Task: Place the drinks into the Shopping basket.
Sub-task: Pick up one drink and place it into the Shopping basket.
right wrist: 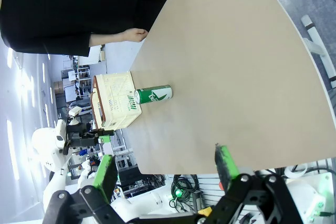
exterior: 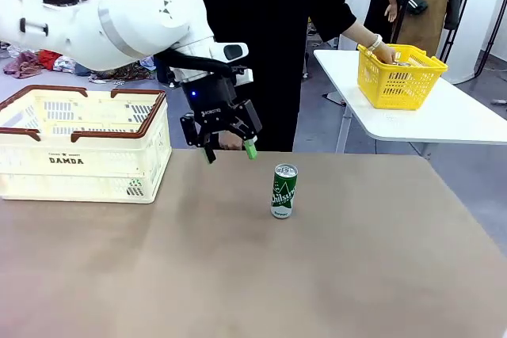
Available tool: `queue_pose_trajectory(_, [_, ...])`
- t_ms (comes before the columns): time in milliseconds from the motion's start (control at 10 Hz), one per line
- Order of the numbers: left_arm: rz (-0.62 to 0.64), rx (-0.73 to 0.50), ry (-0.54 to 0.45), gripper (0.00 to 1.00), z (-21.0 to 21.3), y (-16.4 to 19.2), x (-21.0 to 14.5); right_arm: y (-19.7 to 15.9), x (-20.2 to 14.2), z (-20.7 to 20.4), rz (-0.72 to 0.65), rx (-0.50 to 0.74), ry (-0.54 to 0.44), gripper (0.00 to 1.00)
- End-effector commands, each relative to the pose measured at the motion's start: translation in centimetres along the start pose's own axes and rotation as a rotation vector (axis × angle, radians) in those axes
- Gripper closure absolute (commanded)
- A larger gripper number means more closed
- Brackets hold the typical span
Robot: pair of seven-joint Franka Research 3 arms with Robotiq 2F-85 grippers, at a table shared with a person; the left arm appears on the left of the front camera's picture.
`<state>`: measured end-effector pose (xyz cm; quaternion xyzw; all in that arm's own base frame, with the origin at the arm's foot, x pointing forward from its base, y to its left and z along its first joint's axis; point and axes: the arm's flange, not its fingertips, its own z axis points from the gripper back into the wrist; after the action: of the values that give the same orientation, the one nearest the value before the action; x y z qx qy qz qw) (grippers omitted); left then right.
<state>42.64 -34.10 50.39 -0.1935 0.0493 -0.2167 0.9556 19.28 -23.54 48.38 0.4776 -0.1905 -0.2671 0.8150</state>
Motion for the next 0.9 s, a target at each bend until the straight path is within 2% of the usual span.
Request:
queue_pose_trajectory(0, [0.109, -0.052, -0.073, 0.00, -0.5, -0.6, 0.7, 0.0, 0.1, 0.1, 0.022, 0.013, -0.004, 0.00])
queue_pose_trajectory(100, [0.182, -0.031, -0.126, 0.00, -0.2, -2.1, 2.6, 0.0, 0.1, 0.1, 0.022, 0.013, -0.004, 0.00])
queue_pose_trajectory(200, [0.197, 0.013, -0.101, 0.00, -0.3, -3.9, 4.8, 0.0, 0.1, 0.1, 0.022, 0.013, -0.004, 0.00])
queue_pose_trajectory(300, [0.161, 0.065, -0.062, 0.00, -0.7, -5.5, 6.9, 0.0, 0.1, 0.1, 0.022, 0.013, -0.004, 0.00])
queue_pose_trajectory(400, [0.169, 0.098, -0.051, 0.00, -0.3, -6.1, 7.7, 0.0, 0.1, 0.1, 0.022, 0.013, -0.004, 0.00])
queue_pose_trajectory(600, [0.298, 0.087, -0.118, 0.00, 2.6, -3.7, 6.3, 0.0, 0.1, 0.1, 0.022, 0.013, -0.004, 0.00])
queue_pose_trajectory(700, [0.351, 0.059, -0.129, 0.00, 4.7, -1.3, 4.8, 0.0, 0.1, 0.1, 0.022, 0.013, -0.004, 0.00])
queue_pose_trajectory(800, [0.345, 0.039, -0.129, 0.00, 6.9, 1.4, 1.6, 0.0, 0.1, 0.1, 0.022, 0.013, -0.004, 0.00])
